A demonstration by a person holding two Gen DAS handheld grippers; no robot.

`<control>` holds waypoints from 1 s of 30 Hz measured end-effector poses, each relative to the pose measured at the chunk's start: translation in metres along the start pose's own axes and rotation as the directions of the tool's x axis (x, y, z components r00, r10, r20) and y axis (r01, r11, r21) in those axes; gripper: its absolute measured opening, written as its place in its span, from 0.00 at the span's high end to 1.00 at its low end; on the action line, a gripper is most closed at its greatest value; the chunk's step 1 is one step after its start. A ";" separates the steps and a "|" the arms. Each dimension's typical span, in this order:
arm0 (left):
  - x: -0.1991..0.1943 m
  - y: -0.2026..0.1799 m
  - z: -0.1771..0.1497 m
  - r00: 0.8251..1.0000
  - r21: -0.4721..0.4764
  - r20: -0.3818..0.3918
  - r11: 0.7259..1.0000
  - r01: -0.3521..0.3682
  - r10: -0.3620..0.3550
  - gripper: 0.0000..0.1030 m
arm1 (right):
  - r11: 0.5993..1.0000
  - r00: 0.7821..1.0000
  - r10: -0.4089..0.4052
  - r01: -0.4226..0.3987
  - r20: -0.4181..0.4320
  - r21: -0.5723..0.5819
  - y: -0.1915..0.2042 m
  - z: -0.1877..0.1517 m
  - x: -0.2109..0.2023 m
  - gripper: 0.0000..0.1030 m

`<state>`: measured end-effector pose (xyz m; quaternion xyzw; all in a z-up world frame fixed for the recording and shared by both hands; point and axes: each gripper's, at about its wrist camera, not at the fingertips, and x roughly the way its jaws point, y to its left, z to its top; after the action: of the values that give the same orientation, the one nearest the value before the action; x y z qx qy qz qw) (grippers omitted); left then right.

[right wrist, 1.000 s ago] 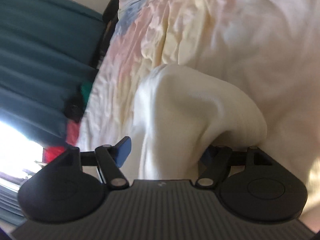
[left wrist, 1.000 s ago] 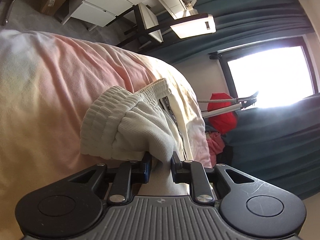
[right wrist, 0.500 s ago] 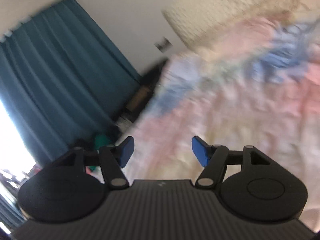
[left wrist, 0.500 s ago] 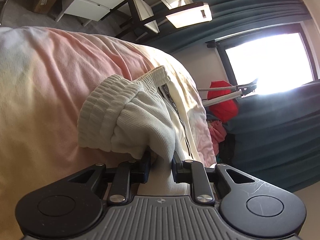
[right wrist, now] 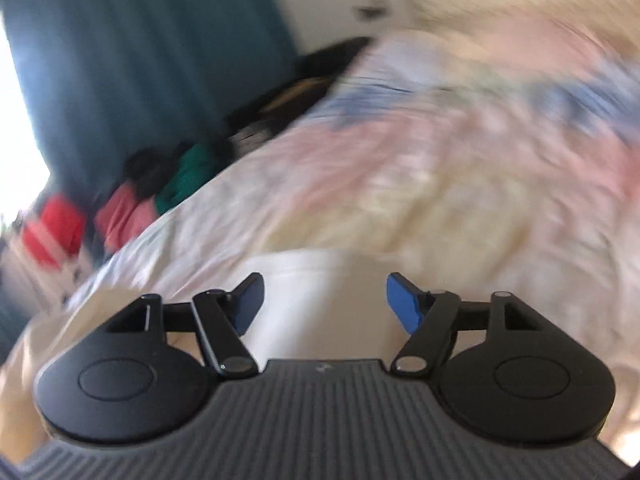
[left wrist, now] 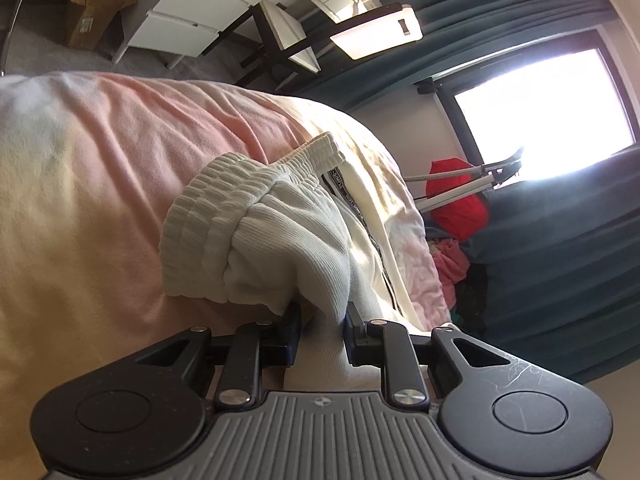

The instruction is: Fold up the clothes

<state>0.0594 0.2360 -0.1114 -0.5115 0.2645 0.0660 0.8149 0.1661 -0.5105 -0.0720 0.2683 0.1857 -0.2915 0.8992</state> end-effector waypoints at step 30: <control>0.002 0.001 -0.005 1.000 0.022 -0.015 1.000 -0.011 0.011 0.76 | 0.793 0.962 -0.186 0.267 -0.200 0.548 -0.102 -0.038 -0.033 0.89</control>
<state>0.0594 0.2320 -0.1146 -0.5017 0.2742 0.0635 0.8180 0.0706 -0.5442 -0.1244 0.5194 0.1814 -0.4203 0.7216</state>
